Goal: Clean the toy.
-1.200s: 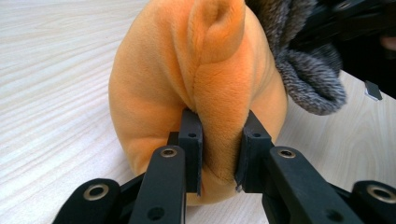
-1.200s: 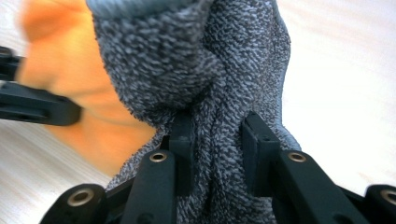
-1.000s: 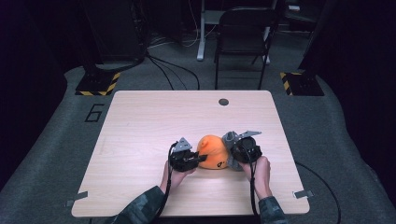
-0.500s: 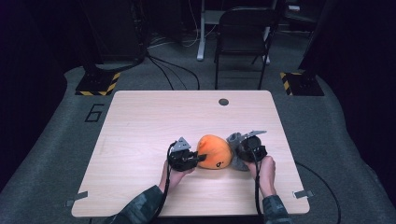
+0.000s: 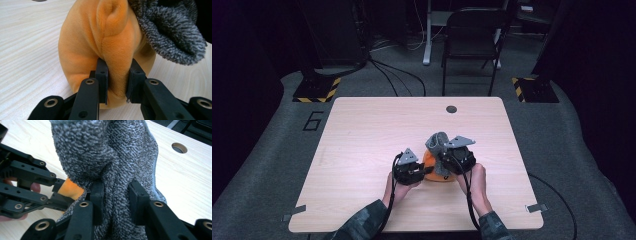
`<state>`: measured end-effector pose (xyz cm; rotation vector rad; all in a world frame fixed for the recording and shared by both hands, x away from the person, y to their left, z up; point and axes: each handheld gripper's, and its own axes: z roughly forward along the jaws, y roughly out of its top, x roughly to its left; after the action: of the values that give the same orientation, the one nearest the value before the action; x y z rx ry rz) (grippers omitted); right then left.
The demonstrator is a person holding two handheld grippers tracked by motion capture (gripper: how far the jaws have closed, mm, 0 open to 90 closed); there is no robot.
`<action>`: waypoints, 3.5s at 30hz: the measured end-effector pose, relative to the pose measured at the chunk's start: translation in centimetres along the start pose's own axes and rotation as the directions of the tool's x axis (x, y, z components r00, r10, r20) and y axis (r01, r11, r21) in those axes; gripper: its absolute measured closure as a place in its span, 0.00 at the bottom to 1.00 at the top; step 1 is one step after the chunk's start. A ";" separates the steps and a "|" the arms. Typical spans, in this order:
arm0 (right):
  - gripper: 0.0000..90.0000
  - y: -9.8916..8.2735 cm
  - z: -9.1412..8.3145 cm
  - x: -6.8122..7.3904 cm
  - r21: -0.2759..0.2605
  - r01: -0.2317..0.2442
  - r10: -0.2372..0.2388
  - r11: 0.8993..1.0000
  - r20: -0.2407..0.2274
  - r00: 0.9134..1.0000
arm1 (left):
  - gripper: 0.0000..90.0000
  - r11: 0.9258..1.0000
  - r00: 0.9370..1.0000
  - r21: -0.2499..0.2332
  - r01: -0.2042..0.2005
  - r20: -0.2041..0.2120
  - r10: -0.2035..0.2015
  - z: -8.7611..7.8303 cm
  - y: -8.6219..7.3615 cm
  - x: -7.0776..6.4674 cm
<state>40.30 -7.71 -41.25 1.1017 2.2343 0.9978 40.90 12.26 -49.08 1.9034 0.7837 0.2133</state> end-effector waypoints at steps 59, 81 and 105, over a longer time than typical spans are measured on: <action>0.80 -2.7 1.6 -3.2 0.170 -0.076 0.076 0.983 0.008 0.997 | 0.43 0.999 0.994 -0.017 -0.038 0.097 0.039 -0.8 0.1 2.0; 0.80 -3.1 1.7 -3.9 0.173 -0.086 0.086 0.981 0.005 0.996 | 0.00 0.991 0.976 0.040 -0.132 0.179 0.122 0.2 -1.6 4.6; 0.79 -3.2 1.6 -3.8 0.152 -0.087 0.087 0.984 0.006 0.996 | 0.74 0.986 0.979 -0.004 -0.166 0.116 0.166 1.3 -2.2 3.4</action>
<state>41.97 -11.51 -44.39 1.2749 2.3117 0.8727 43.17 13.94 -52.19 1.9688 0.5484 0.2014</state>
